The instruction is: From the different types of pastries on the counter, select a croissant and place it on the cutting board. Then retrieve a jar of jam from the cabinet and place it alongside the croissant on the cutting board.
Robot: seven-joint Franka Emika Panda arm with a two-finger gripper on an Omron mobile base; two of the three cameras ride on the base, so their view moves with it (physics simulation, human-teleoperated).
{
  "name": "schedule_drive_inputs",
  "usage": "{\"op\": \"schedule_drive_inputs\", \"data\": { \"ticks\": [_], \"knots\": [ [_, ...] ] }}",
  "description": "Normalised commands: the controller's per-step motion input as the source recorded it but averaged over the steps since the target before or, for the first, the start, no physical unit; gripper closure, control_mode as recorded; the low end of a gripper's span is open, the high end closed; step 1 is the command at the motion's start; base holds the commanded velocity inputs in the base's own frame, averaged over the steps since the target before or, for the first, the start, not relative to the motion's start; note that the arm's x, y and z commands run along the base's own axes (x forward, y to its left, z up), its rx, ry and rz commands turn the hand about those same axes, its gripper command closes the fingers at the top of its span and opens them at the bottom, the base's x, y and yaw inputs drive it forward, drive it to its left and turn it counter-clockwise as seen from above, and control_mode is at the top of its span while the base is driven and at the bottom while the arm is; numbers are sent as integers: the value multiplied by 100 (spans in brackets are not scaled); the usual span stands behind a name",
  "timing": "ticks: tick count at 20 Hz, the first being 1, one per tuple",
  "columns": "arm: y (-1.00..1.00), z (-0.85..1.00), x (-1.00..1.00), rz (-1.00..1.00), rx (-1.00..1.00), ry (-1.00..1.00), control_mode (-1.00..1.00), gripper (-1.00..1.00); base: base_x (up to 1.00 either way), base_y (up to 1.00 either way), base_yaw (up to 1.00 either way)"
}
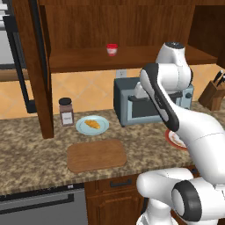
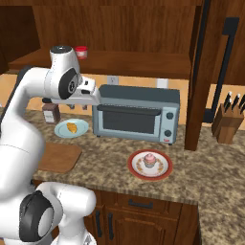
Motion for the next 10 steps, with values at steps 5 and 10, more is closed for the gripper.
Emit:
{"op": "schedule_drive_inputs", "data": {
  "ticks": [5, 10],
  "knots": [
    [22, 10, 0, 0, 0, 0, -100, -100, 0, 0, 0],
    [42, 54, -3, 0, 0, -2, -100, -100, 0, 0, 0]
  ]
}}
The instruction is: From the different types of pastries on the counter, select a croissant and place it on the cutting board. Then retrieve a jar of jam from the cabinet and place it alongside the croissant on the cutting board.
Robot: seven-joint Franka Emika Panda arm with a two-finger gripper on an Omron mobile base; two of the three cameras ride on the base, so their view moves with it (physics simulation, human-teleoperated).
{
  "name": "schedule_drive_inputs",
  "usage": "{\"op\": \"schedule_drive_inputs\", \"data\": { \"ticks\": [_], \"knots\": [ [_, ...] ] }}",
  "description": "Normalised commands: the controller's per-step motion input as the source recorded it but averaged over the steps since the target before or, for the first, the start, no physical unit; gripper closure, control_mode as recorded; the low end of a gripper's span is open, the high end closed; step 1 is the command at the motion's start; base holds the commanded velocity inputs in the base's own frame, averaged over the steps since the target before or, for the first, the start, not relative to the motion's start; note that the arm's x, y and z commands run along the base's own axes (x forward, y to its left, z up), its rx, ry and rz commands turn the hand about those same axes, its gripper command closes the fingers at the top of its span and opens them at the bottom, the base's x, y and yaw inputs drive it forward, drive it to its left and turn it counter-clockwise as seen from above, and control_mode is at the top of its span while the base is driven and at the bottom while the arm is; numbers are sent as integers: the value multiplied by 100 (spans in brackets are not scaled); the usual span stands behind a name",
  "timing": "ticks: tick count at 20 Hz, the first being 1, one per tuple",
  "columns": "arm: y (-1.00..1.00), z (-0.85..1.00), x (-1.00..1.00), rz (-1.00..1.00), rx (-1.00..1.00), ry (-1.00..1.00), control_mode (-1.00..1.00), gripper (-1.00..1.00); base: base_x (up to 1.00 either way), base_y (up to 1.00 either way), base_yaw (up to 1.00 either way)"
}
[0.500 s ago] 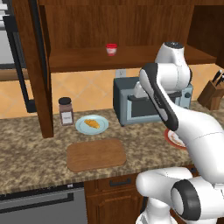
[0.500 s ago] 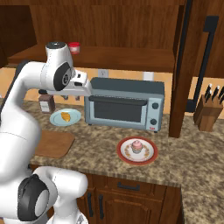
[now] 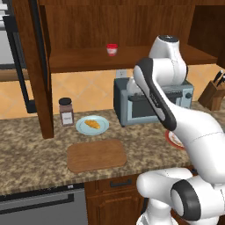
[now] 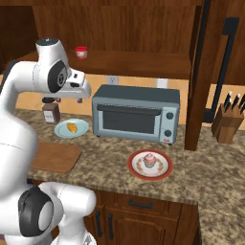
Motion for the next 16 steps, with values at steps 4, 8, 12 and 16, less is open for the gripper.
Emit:
{"op": "schedule_drive_inputs", "data": {
  "ticks": [4, 8, 12, 16],
  "knots": [
    [28, 54, -28, 0, 2, -31, -100, -100, 0, 0, 0],
    [2, 26, -7, 0, 3, -30, -100, -100, 0, 0, 0],
    [0, 0, 29, 0, 2, -21, -100, -100, 0, 0, 0],
    [0, 6, 83, 0, 0, -14, -100, -100, 0, 0, 0]
  ]
}}
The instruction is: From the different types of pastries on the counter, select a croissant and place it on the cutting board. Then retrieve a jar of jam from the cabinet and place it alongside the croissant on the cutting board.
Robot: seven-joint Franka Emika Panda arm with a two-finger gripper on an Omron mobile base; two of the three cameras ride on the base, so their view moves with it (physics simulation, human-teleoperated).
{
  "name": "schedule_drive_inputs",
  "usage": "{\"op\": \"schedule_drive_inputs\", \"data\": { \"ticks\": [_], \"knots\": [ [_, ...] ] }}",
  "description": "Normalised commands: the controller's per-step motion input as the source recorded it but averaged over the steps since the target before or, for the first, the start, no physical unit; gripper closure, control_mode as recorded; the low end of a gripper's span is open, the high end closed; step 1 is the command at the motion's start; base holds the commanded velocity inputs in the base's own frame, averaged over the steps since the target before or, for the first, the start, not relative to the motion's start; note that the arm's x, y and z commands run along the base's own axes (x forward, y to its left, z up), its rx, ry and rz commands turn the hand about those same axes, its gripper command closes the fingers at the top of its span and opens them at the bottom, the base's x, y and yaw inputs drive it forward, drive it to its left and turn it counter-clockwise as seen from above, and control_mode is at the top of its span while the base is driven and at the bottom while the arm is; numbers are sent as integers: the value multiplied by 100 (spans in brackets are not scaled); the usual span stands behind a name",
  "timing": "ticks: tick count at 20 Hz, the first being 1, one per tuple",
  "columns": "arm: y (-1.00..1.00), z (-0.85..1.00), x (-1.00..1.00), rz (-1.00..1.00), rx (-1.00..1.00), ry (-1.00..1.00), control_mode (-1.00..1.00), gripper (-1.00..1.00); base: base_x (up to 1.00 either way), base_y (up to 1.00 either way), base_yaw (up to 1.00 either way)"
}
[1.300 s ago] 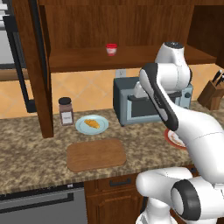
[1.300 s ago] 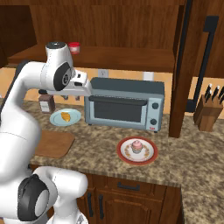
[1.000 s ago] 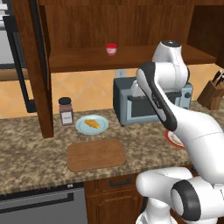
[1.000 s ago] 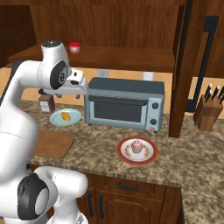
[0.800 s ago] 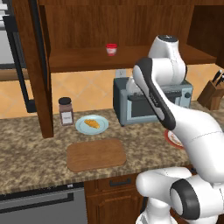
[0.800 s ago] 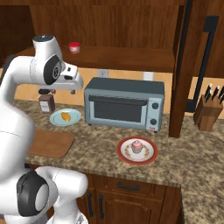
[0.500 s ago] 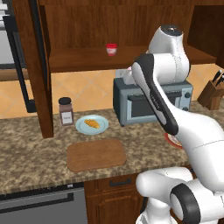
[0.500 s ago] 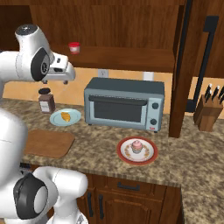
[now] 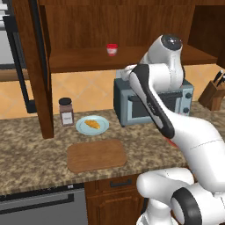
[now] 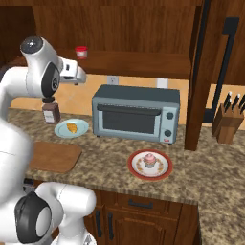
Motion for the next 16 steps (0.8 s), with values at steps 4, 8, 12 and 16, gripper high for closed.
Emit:
{"op": "schedule_drive_inputs", "data": {
  "ticks": [4, 8, 12, 16],
  "knots": [
    [0, 60, 44, 0, 6, -4, -100, -100, 0, 0, 0],
    [0, 92, 35, 0, 21, 0, -100, -100, 0, 0, 0],
    [3, 7, 9, 0, 3, -5, -100, -100, 0, 0, 0],
    [33, 0, 0, 0, 0, -19, -100, -100, 0, 0, 0]
  ]
}}
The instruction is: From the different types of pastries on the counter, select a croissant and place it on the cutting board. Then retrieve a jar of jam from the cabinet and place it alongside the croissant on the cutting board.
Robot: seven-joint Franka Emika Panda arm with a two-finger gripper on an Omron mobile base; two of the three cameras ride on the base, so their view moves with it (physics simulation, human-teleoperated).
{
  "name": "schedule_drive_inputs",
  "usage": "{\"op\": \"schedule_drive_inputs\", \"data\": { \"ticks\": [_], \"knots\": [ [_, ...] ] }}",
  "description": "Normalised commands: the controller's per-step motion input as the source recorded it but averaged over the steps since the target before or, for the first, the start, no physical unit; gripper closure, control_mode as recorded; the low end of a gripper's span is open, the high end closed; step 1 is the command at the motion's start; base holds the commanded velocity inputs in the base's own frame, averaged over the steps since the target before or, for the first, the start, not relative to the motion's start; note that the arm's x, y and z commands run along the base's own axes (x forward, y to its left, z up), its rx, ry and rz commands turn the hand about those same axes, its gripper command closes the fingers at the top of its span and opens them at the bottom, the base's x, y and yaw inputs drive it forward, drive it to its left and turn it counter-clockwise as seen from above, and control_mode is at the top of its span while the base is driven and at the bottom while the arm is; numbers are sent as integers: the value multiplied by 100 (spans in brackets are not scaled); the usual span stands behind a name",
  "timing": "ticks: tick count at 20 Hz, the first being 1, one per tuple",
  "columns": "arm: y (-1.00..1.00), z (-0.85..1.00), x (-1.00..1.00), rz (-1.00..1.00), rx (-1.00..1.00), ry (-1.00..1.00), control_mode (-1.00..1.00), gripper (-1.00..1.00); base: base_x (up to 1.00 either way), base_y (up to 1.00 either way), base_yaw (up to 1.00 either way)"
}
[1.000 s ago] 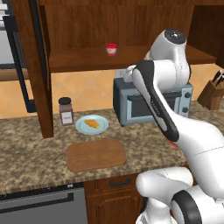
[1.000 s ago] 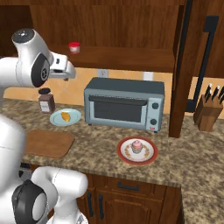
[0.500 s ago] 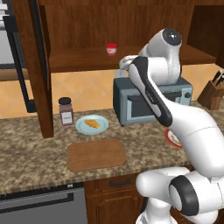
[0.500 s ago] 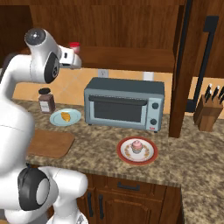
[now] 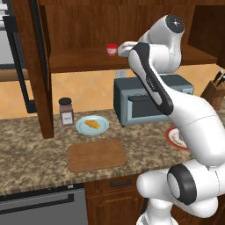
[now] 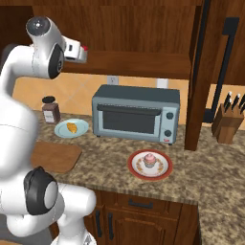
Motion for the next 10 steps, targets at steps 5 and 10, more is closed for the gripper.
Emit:
{"op": "schedule_drive_inputs", "data": {
  "ticks": [5, 10],
  "knots": [
    [14, 0, 2, 0, 0, -15, -100, -100, 0, 0, 0],
    [0, 0, 16, 1, -3, -2, -100, -100, 0, 0, 0]
  ]
}}
